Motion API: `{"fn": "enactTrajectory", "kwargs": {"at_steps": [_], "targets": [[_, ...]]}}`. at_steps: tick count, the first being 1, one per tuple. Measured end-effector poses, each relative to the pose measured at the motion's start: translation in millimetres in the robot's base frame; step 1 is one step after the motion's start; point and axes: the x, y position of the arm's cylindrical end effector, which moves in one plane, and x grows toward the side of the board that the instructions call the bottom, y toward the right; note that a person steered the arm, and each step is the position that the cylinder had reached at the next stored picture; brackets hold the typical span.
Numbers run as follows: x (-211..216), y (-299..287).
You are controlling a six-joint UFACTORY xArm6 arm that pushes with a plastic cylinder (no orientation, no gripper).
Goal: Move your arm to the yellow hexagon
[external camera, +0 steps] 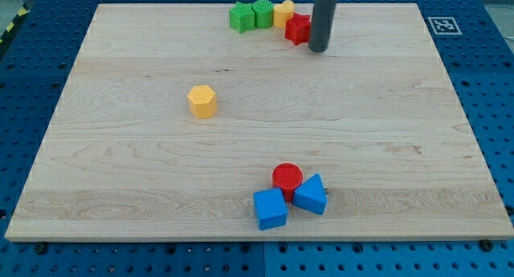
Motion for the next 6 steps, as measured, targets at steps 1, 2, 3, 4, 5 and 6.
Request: {"fn": "enactTrajectory", "kwargs": {"at_steps": [1, 2, 3, 4, 5, 6], "targets": [[23.2, -7.8], [29.4, -78.2], [29.4, -177.6], [41.5, -251.4], [84.9, -255.5], [119.6, -221.9]]}}
